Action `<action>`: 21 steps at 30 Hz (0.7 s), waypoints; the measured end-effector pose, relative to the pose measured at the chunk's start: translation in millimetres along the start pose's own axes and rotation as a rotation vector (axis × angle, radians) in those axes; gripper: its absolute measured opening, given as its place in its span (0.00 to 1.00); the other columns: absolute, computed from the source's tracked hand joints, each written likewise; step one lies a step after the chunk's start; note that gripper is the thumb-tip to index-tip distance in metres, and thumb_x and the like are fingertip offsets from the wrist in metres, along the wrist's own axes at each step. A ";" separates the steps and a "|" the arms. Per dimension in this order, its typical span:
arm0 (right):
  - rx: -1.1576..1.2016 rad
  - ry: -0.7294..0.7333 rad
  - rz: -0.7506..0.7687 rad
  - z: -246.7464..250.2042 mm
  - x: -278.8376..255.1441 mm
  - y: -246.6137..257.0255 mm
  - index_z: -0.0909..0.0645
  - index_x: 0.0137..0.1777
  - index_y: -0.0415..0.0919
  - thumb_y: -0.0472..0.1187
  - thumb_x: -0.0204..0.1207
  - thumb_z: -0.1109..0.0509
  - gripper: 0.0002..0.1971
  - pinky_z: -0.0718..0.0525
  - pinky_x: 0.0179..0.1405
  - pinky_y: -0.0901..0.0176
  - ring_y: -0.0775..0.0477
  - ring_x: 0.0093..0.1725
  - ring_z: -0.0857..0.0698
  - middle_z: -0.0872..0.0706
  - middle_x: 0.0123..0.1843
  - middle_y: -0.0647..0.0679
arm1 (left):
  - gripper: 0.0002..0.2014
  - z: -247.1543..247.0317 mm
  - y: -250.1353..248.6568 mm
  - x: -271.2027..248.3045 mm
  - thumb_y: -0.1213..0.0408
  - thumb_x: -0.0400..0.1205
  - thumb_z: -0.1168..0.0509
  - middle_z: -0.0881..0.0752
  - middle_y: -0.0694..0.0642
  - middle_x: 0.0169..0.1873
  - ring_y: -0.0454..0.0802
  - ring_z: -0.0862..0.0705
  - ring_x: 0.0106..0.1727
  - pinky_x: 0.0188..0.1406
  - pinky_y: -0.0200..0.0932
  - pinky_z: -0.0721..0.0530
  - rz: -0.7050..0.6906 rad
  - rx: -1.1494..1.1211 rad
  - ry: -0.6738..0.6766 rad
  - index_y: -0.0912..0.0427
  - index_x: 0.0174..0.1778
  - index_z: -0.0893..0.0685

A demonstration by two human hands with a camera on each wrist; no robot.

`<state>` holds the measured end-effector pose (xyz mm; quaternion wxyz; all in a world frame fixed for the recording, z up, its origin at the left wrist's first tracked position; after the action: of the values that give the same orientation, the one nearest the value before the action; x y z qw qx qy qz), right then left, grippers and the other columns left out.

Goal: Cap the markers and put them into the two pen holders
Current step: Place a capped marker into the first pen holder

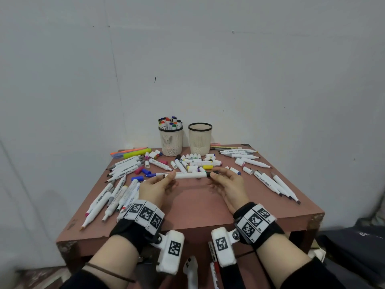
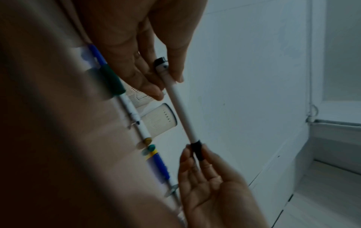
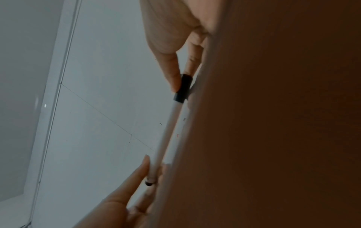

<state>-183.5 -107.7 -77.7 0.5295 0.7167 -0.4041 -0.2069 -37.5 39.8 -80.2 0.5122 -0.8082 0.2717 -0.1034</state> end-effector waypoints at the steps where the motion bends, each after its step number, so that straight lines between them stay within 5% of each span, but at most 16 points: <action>1: -0.016 0.019 0.012 -1.8 -1.2 1.1 0.18 0.49 0.32 0.24 0.75 0.32 0.07 0.15 0.30 0.61 0.49 0.29 0.14 0.12 0.33 0.41 | 0.11 2.2 -7.3 -3.0 0.73 0.73 0.26 0.12 0.63 0.32 0.55 0.12 0.37 0.39 0.39 0.11 -0.027 0.005 -0.009 0.74 0.48 0.16; 6: -0.202 0.100 0.098 -14.0 -7.9 6.3 0.16 0.44 0.34 0.24 0.68 0.25 0.08 0.16 0.39 0.56 0.44 0.36 0.15 0.12 0.38 0.36 | 0.14 2.0 -64.4 -27.9 0.78 0.71 0.25 0.12 0.68 0.43 0.52 0.10 0.36 0.35 0.35 0.13 -0.227 0.141 0.031 0.73 0.52 0.16; 12: -0.488 0.266 0.261 -53.5 -36.2 29.5 0.15 0.46 0.47 0.24 0.65 0.22 0.17 0.16 0.47 0.65 0.54 0.46 0.14 0.11 0.44 0.48 | 0.13 -14.7 -130.5 -55.8 0.76 0.68 0.22 0.14 0.49 0.25 0.38 0.15 0.26 0.31 0.29 0.18 -0.458 0.605 0.180 0.64 0.48 0.11; 15: -0.622 0.287 0.379 -78.7 -49.7 51.9 0.15 0.50 0.54 0.30 0.70 0.23 0.17 0.15 0.47 0.56 0.51 0.43 0.14 0.11 0.42 0.49 | 0.12 -28.7 -153.7 -65.2 0.74 0.66 0.21 0.16 0.51 0.27 0.36 0.18 0.27 0.38 0.33 0.15 -0.572 0.743 0.234 0.59 0.43 0.11; 21: -0.590 0.300 0.510 -118.7 -61.7 101.1 0.15 0.48 0.57 0.38 0.71 0.23 0.12 0.18 0.42 0.68 0.64 0.40 0.14 0.11 0.34 0.59 | 0.11 -49.2 -178.0 -75.4 0.68 0.66 0.20 0.16 0.48 0.25 0.36 0.19 0.27 0.36 0.36 0.17 -0.671 0.914 0.373 0.50 0.39 0.11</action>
<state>-170.2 0.4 49.7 0.7994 0.4332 -0.4104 -0.0694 -62.8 101.2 107.9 0.6913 -0.5156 0.0149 -0.5060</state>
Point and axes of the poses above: each hand's wrist, its own x-axis towards the middle knuckle, its own z-axis out of the back of the hand, y = z × x, the point moved 6 cm from there along x, towards the middle knuckle
